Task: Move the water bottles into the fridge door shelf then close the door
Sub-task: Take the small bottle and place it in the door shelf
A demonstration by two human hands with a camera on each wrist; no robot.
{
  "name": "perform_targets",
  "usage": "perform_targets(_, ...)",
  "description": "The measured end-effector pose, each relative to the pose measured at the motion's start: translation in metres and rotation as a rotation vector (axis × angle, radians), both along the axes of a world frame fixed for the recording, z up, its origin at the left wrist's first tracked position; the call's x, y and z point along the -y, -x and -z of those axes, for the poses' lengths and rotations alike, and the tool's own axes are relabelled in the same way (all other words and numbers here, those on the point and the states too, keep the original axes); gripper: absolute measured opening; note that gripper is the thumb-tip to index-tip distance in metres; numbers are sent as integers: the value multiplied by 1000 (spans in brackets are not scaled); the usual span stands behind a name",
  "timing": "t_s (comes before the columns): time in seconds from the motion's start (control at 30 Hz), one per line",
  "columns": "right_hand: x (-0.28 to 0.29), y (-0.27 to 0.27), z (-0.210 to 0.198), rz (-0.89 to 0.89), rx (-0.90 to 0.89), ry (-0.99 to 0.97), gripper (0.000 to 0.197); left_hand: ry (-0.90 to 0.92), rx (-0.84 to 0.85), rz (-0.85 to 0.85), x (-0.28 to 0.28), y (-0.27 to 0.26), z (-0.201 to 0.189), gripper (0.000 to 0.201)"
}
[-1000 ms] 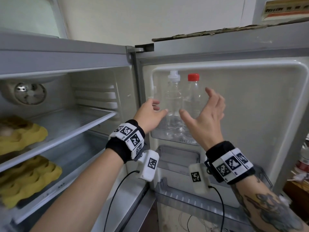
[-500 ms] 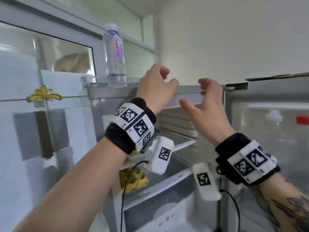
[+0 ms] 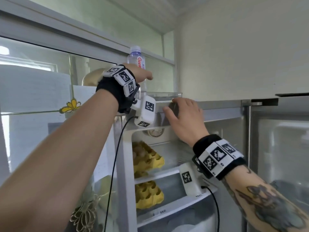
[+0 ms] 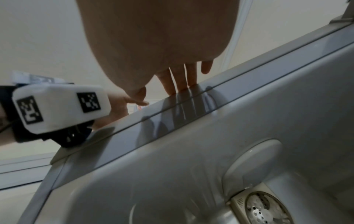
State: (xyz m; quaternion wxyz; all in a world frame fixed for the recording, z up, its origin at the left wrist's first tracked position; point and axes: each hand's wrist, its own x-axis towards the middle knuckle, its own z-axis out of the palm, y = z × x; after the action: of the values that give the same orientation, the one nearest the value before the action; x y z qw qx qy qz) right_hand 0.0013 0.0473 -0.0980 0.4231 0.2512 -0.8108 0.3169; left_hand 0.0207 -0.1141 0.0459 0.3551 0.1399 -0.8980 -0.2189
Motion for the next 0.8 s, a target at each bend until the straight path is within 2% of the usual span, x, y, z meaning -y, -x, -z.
perform_targets(0.13,-4,5,-8,7,-3,-27,46,20,35,-42,0,16,-1,82)
perform_targets(0.23,-7,7,-4,8,-29,-78,49,-34,-43,7,-8,13,-2,71)
perform_targets(0.33,-11,7,-2,-32,-17,-103,51,-121,-190,137,-25,-4,2,64)
perform_targets(0.43,-25,1,3,-165,22,42,48,-228,-316,352,-52,-27,14,58)
perform_targets(0.53,-54,-12,24,-202,34,260,41,-268,-321,518,-84,-44,40,68)
perform_targets(0.63,-96,-25,60,-135,16,320,32,-296,-283,632,-119,-38,78,71)
perform_targets(0.8,-182,-49,135,76,-11,416,29,-342,-95,759,-189,-5,170,56)
